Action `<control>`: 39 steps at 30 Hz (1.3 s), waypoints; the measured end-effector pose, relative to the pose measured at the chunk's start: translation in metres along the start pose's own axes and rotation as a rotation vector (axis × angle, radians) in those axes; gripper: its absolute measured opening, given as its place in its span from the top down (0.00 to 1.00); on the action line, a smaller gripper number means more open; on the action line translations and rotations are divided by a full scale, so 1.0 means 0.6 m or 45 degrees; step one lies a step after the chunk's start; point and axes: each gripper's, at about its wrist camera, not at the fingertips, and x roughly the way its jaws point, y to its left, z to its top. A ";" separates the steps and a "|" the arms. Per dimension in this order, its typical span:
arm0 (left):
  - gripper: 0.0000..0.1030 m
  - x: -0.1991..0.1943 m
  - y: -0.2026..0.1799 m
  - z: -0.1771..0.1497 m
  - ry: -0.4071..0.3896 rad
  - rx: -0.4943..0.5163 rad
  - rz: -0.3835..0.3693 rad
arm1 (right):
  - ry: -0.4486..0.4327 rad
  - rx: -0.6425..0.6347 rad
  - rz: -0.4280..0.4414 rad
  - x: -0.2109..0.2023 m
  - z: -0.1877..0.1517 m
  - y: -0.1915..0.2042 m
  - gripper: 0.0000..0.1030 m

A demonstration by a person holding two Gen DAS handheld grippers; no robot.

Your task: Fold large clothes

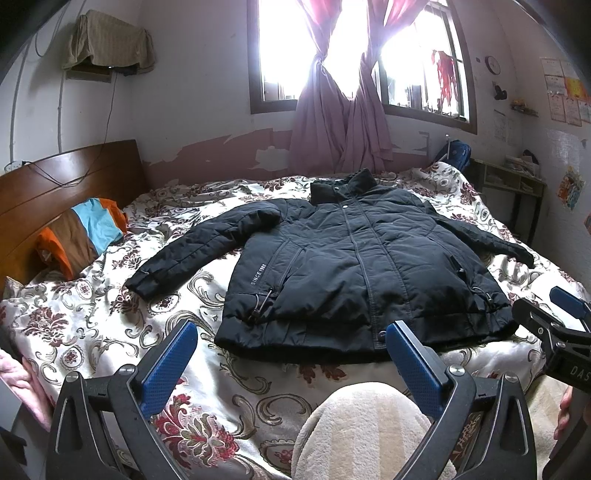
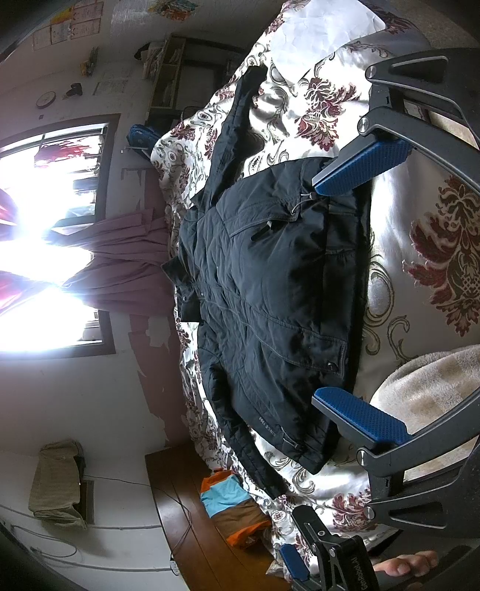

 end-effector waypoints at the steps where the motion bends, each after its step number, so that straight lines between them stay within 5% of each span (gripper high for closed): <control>1: 0.00 0.000 0.000 0.000 -0.001 0.000 0.000 | 0.000 0.000 0.000 0.000 0.000 0.000 0.01; 39: 0.00 0.000 0.000 0.000 -0.002 0.000 0.000 | 0.010 0.002 0.001 0.000 0.004 0.000 0.01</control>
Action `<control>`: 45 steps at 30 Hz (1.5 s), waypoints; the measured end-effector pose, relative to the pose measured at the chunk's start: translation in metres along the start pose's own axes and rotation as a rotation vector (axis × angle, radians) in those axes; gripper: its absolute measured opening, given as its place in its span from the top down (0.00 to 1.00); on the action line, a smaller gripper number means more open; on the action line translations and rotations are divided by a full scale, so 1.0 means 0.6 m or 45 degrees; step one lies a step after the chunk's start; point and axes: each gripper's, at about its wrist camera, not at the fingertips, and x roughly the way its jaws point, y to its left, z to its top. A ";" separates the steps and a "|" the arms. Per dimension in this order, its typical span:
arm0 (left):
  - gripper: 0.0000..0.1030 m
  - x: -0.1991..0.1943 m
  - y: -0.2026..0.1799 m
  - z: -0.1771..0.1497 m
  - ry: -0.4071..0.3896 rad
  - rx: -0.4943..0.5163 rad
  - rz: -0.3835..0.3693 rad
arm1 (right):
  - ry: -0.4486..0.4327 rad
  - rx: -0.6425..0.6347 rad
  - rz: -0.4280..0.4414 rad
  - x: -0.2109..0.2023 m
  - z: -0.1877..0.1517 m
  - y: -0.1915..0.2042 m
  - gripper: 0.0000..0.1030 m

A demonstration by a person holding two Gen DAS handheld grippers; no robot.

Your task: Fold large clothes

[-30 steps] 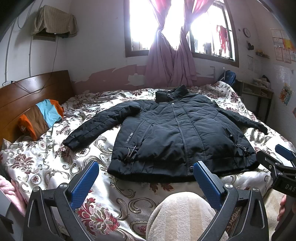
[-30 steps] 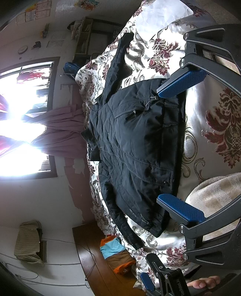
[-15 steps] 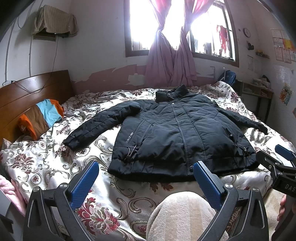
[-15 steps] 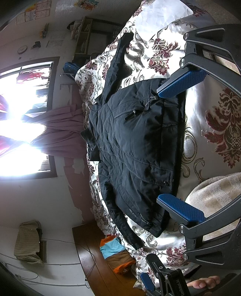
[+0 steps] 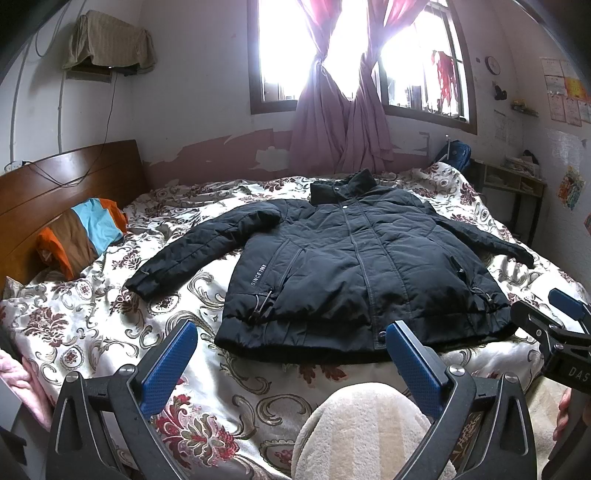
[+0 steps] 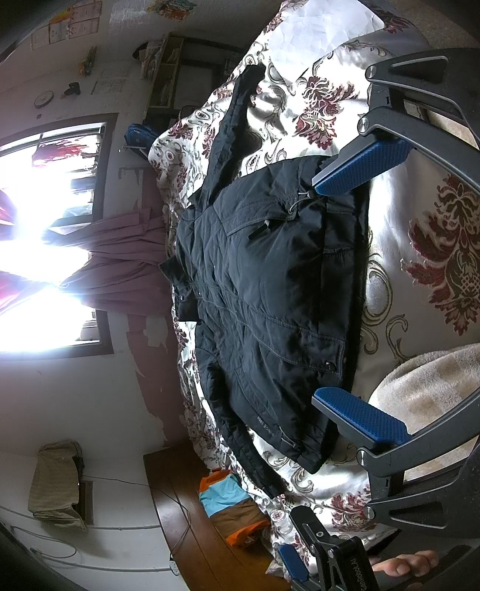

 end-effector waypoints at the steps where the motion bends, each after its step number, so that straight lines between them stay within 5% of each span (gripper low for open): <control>1: 0.00 0.000 0.000 0.000 0.000 0.000 -0.001 | 0.001 0.000 0.000 -0.001 0.002 0.000 0.01; 17: 0.00 0.012 0.001 -0.003 0.054 0.009 0.021 | 0.071 -0.002 -0.015 0.010 -0.007 0.003 0.01; 27: 0.00 0.033 0.014 0.002 0.156 0.014 0.037 | 0.224 -0.028 -0.182 0.028 0.017 -0.009 0.01; 45: 0.00 0.098 0.027 0.056 0.298 -0.059 0.066 | 0.230 0.030 -0.221 0.089 0.061 -0.097 0.01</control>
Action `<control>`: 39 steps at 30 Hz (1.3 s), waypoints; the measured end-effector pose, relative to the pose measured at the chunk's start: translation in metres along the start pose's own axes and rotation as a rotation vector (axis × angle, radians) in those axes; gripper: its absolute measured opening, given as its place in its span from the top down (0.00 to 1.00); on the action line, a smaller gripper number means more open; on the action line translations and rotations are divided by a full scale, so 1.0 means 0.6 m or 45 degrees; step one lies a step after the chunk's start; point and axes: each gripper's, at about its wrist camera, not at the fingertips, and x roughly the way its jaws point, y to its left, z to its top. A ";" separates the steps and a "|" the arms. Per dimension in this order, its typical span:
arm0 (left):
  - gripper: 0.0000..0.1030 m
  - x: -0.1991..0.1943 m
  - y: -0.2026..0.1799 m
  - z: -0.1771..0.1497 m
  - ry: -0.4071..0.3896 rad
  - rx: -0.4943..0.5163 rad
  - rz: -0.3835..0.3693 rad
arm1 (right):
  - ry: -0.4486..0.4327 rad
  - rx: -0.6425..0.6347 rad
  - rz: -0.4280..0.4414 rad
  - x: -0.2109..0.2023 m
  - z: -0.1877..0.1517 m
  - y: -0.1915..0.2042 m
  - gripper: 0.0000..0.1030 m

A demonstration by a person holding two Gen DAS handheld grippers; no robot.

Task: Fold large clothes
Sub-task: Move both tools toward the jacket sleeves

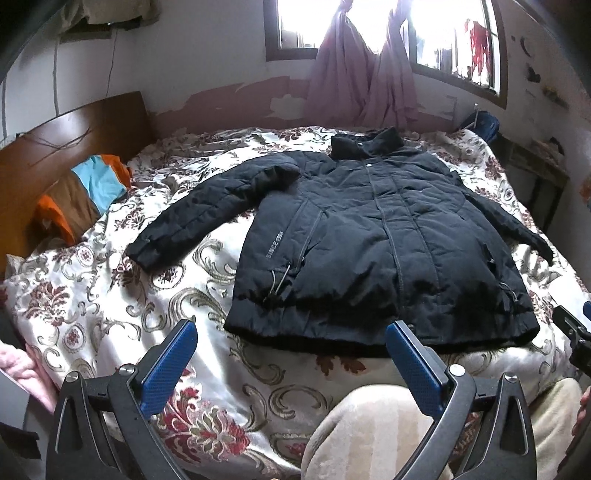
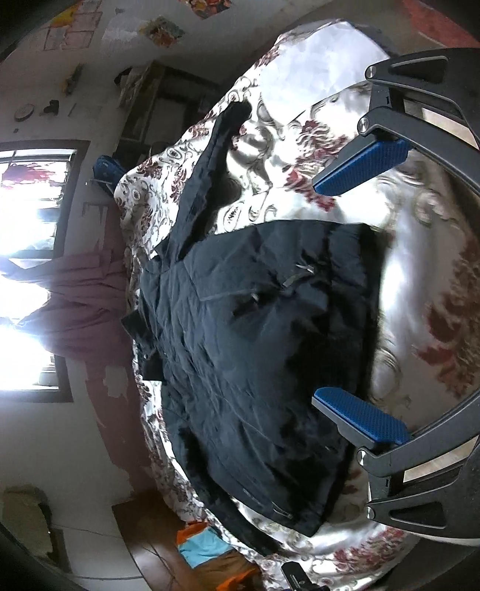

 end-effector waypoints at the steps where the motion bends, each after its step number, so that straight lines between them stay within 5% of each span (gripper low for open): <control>1: 0.00 0.006 -0.006 0.008 0.003 0.004 0.009 | -0.017 0.017 0.001 0.012 0.004 -0.012 0.01; 7: 0.00 0.058 -0.057 0.051 0.007 0.010 0.034 | -0.110 0.226 0.005 0.113 0.025 -0.120 0.01; 14: 0.00 0.169 -0.167 0.129 0.009 0.021 -0.101 | -0.173 0.473 -0.072 0.278 0.121 -0.271 0.01; 20: 0.00 0.254 -0.296 0.215 -0.070 0.085 -0.039 | -0.020 0.746 -0.041 0.444 0.189 -0.379 0.01; 29: 0.00 0.369 -0.501 0.338 -0.134 0.267 -0.274 | 0.051 1.080 -0.067 0.558 0.161 -0.508 0.01; 34: 0.00 0.448 -0.594 0.380 -0.081 0.218 -0.352 | -0.077 1.101 -0.004 0.572 0.149 -0.535 0.02; 39: 0.00 0.532 -0.652 0.370 0.076 0.196 -0.325 | -0.050 1.168 -0.012 0.602 0.145 -0.553 0.36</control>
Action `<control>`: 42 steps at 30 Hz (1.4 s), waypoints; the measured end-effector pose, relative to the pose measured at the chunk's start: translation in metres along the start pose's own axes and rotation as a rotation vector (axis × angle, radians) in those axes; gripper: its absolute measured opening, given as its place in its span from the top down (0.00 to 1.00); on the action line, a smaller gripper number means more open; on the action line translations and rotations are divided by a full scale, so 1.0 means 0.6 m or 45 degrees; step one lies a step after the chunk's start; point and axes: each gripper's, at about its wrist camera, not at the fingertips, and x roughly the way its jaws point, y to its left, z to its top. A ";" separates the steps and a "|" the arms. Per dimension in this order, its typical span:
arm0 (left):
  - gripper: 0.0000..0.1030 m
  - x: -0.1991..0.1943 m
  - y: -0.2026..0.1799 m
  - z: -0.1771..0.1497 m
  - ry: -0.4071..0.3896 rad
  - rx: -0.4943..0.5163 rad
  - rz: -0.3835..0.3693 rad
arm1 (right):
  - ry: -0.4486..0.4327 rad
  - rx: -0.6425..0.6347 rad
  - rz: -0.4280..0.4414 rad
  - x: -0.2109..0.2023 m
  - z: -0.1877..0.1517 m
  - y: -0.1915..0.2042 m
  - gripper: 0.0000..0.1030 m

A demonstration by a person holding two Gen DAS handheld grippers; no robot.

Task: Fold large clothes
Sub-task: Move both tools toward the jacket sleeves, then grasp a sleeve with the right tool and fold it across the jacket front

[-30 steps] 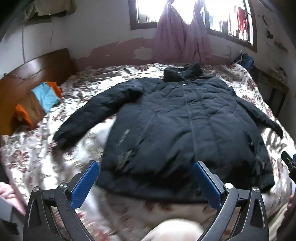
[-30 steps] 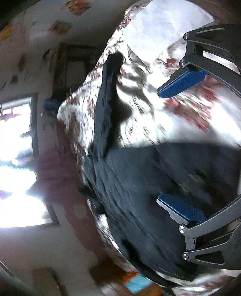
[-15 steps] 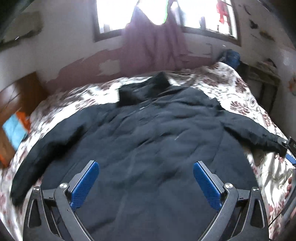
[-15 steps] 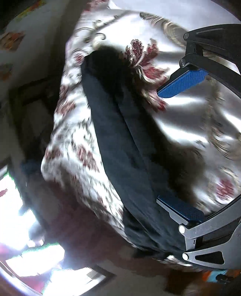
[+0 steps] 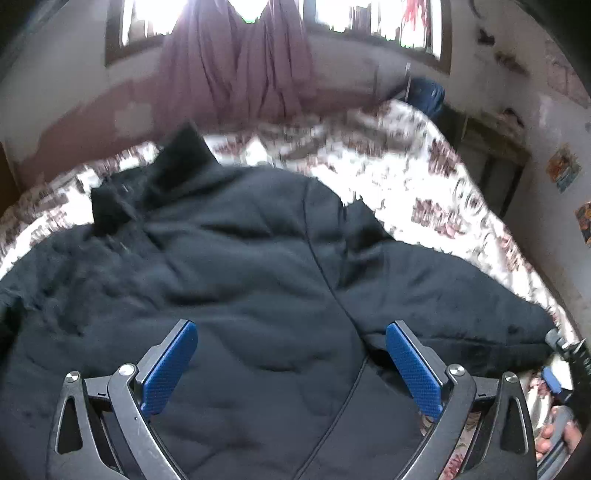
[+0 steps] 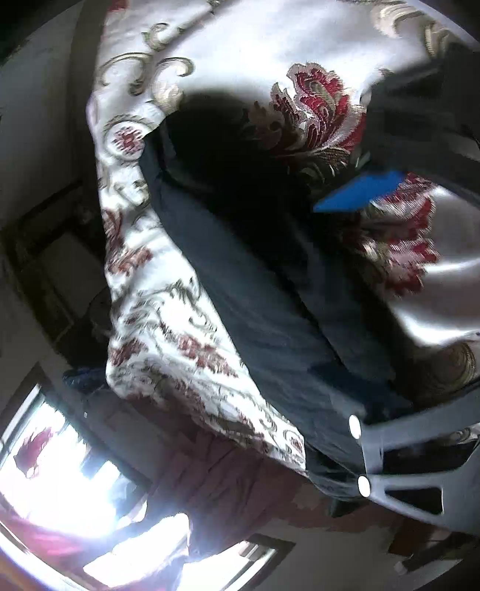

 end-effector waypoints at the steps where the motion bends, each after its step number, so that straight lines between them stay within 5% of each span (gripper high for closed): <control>1: 0.00 0.018 -0.004 -0.011 0.036 -0.008 0.019 | 0.007 0.019 0.003 0.008 0.005 -0.006 0.37; 3: 0.00 0.052 -0.010 -0.030 0.117 0.013 0.054 | 0.027 0.060 0.036 0.017 0.015 -0.015 0.37; 7: 0.00 0.063 -0.019 -0.044 0.120 0.057 0.095 | 0.039 0.068 0.068 0.024 0.025 -0.018 0.41; 12: 0.00 0.074 -0.025 -0.048 0.127 0.095 0.139 | 0.008 0.123 0.115 0.019 0.025 -0.029 0.83; 15: 0.00 0.073 -0.025 -0.049 0.106 0.092 0.134 | -0.052 0.155 0.174 -0.008 0.028 -0.029 0.89; 21: 0.00 0.053 -0.003 -0.045 0.051 0.022 0.020 | -0.218 -0.004 0.226 -0.076 0.034 0.050 0.92; 23: 0.00 0.034 0.017 -0.036 0.050 -0.045 -0.125 | -0.276 -0.062 0.251 -0.106 0.032 0.078 0.92; 26: 0.00 -0.001 0.062 -0.035 0.087 -0.194 -0.344 | -0.361 -0.168 0.303 -0.161 0.018 0.125 0.92; 28: 0.00 -0.017 0.091 -0.041 0.143 -0.236 -0.378 | -0.398 -0.279 0.335 -0.199 0.000 0.168 0.92; 32: 0.00 -0.074 0.162 -0.065 0.183 -0.144 -0.310 | -0.415 -0.441 0.379 -0.265 -0.049 0.260 0.92; 36: 0.00 -0.136 0.251 -0.102 0.150 0.004 -0.195 | -0.414 -0.710 0.436 -0.317 -0.120 0.419 0.92; 42: 0.00 -0.214 0.422 -0.139 0.109 -0.169 -0.213 | -0.267 -1.065 0.562 -0.352 -0.289 0.612 0.92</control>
